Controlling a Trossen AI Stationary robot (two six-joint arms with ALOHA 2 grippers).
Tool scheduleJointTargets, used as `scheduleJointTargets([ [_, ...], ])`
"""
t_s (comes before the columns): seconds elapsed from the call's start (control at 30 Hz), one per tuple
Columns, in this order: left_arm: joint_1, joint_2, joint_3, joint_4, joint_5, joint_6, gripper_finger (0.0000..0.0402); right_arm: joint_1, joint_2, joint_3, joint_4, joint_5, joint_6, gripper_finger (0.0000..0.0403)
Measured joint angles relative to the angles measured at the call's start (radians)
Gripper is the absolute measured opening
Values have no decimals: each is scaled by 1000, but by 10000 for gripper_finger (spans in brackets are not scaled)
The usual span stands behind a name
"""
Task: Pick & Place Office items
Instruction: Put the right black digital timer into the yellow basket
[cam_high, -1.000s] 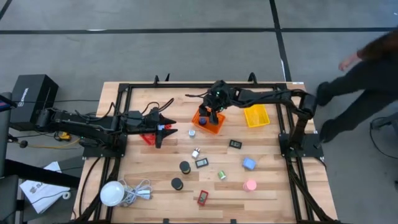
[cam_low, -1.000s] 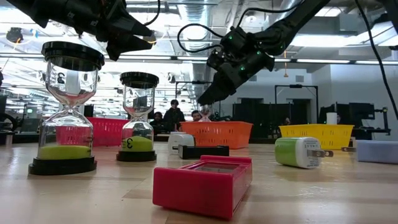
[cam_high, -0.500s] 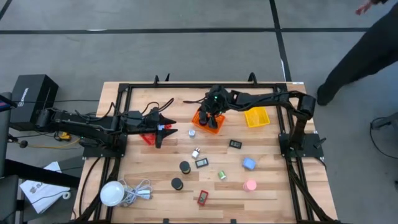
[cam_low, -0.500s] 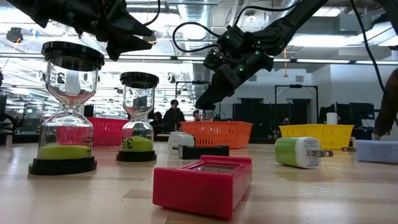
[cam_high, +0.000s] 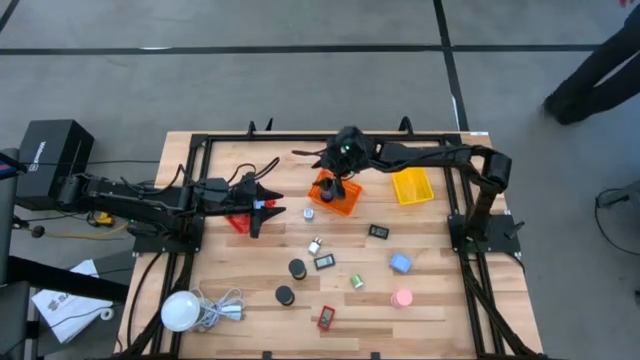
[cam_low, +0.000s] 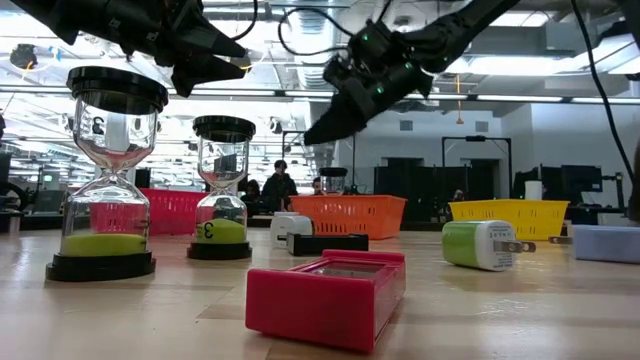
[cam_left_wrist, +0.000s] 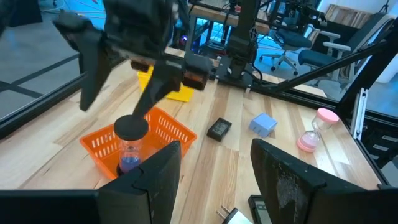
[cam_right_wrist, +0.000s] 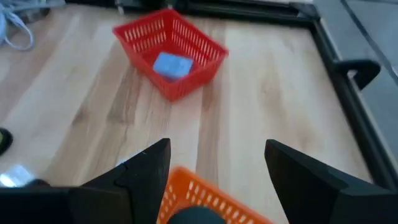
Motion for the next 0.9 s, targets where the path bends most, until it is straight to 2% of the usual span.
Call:
scheduleJointTargets([
  [0.2, 0, 0, 0, 0, 0, 0, 191, 0, -12, 126, -160, 0, -11, 253],
  [0.43, 0, 0, 0, 2, 0, 0, 191, 9, -46, 387, -685, -6, 5, 245],
  [0.53, 0, 0, 0, 3, 0, 1, 191, 35, -97, 439, -807, -6, 24, 244],
  [0.63, 0, 0, 0, 7, 0, 1, 191, 78, -190, 395, -867, -12, 113, 244],
  [0.7, 0, 0, 0, 9, 0, 1, 191, 120, -267, 301, -843, -10, 126, 243],
  [0.8, 0, 0, 0, 10, 0, 1, 191, 194, -396, 115, -725, -1, 208, 243],
  [0.9, 0, 0, 0, 13, 0, 1, 191, 263, -527, -68, -611, 66, 271, 243],
])
